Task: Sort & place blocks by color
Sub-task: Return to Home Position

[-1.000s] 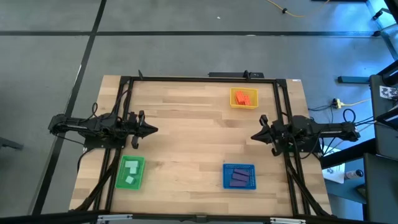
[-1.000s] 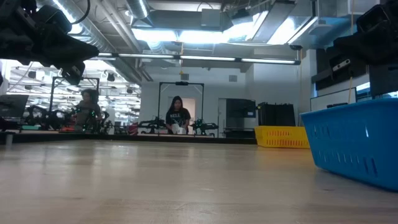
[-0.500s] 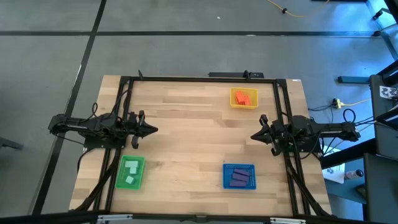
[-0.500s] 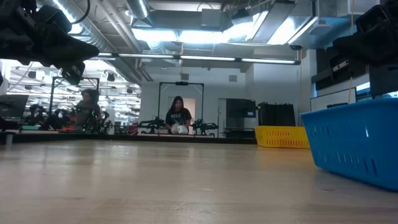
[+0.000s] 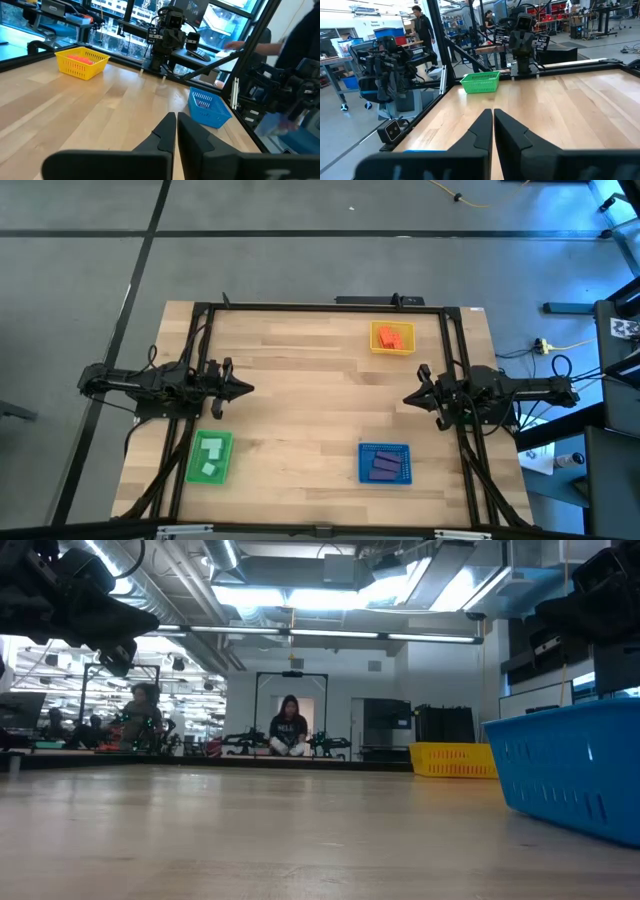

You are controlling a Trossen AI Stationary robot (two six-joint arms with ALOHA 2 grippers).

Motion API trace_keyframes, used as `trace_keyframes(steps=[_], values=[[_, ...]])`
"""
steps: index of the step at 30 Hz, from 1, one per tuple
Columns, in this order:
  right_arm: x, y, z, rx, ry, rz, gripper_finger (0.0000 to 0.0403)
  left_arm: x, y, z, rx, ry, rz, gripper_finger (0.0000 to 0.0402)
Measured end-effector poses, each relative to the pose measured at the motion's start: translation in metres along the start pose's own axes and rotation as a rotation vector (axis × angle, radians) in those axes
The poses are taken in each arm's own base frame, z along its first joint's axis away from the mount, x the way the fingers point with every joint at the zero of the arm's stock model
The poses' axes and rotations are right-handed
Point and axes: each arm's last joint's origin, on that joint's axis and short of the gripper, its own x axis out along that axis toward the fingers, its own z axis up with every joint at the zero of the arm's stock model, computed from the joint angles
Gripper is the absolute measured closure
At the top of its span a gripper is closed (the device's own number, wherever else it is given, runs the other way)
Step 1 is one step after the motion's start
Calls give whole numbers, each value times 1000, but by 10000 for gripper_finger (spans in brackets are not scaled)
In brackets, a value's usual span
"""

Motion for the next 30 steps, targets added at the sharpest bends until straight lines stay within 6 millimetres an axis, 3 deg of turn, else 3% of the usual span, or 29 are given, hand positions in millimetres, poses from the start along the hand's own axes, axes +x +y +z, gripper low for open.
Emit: trace_keyframes(steps=[20,30], values=[[0,0,0,0,0,0,383,0,0,0,0,0,0,382],[0,0,0,1,0,0,383,0,0,0,0,0,0,396]])
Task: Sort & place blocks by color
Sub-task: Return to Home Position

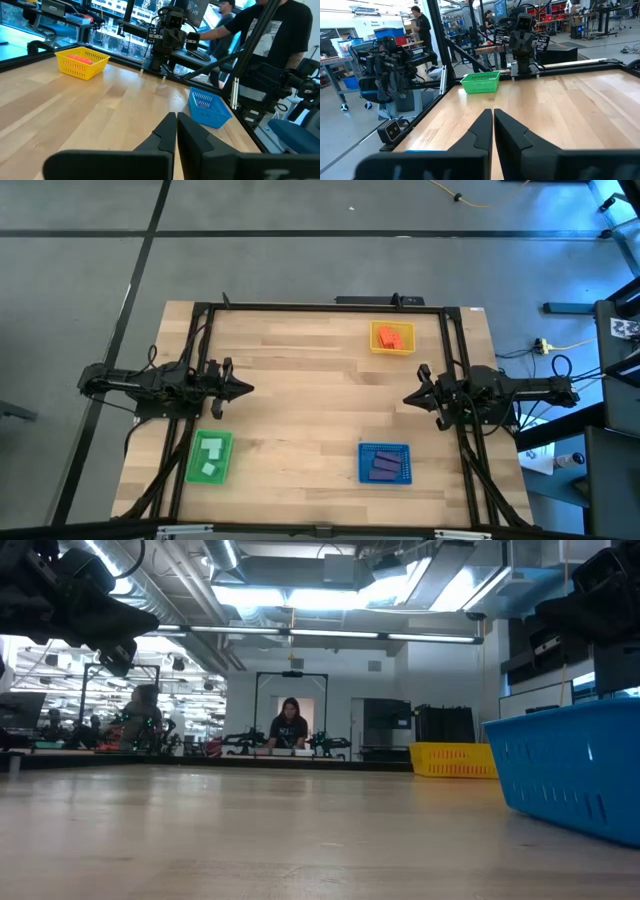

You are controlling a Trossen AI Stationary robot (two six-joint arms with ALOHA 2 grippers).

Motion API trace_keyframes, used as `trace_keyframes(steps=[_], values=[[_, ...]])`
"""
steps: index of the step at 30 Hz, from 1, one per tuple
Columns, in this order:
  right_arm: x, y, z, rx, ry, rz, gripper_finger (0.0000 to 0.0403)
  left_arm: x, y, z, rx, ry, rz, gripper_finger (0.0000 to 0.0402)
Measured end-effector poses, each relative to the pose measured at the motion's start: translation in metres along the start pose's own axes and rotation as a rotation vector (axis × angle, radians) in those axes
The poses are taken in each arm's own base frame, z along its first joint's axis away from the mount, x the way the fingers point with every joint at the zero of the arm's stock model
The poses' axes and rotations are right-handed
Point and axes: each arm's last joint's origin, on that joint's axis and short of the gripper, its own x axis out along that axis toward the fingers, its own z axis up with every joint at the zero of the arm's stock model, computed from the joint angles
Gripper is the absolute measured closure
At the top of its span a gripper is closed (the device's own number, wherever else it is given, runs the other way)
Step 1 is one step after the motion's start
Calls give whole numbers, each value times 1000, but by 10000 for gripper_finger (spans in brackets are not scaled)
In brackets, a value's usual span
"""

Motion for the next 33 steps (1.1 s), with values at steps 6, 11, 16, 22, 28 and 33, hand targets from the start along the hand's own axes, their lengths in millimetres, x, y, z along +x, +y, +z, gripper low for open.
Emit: trace_keyframes(steps=[6,11,16,22,28,33], values=[[0,0,0,-1,0,0,382,0,0,0,0,0,0,401],[0,0,0,-1,-1,0,382,0,0,0,0,0,0,396],[0,0,0,0,-1,0,382,0,0,0,0,0,0,387],[0,0,0,-1,0,0,382,0,0,0,0,0,0,382],[0,0,0,-1,-1,0,382,0,0,0,0,0,0,391],[0,0,0,-1,-1,1,382,0,0,0,0,0,0,398]])
